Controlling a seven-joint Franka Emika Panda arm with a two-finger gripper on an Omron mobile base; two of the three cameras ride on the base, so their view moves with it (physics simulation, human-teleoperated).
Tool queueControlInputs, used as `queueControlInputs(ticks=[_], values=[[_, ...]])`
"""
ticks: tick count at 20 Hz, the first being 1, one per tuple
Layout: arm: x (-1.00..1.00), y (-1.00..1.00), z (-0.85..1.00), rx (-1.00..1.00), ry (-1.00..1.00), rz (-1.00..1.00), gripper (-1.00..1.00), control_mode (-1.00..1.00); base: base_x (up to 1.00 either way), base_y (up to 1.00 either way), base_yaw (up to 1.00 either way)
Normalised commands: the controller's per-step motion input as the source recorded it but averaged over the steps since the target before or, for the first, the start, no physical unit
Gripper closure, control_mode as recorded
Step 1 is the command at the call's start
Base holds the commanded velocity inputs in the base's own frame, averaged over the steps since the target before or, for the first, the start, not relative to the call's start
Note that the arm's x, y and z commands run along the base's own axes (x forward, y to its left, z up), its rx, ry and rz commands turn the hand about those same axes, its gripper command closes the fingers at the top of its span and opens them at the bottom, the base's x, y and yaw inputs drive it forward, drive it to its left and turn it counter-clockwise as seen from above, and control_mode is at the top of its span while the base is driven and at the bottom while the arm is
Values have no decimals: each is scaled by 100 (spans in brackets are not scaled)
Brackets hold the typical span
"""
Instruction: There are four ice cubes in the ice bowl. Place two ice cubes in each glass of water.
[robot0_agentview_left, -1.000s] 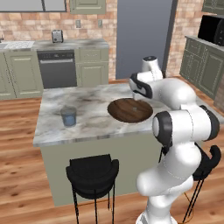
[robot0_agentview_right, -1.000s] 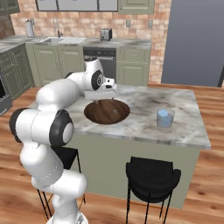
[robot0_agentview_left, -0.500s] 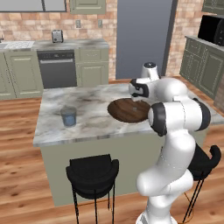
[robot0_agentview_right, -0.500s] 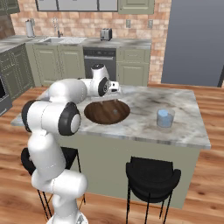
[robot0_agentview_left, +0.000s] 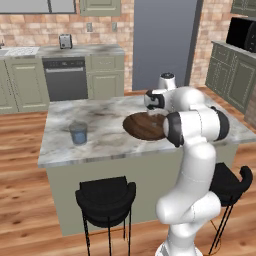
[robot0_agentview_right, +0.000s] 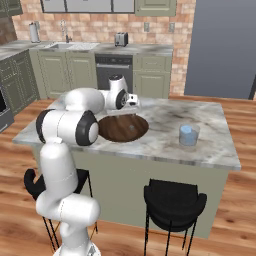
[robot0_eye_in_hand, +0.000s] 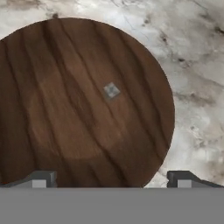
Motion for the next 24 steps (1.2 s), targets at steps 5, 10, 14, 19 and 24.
queueControlInputs(ticks=[5, 10, 14, 19, 24], values=[[1, 0, -43, 0, 0, 3, -100, -100, 0, 0, 0], [15, 0, -30, 0, 0, 0, -100, -100, 0, 0, 0], [30, 0, -19, 0, 0, 0, -100, -100, 0, 0, 0], [39, 0, -17, 0, 0, 0, -100, -100, 0, 0, 0], [41, 0, -18, 0, 0, 0, -100, -100, 0, 0, 0]])
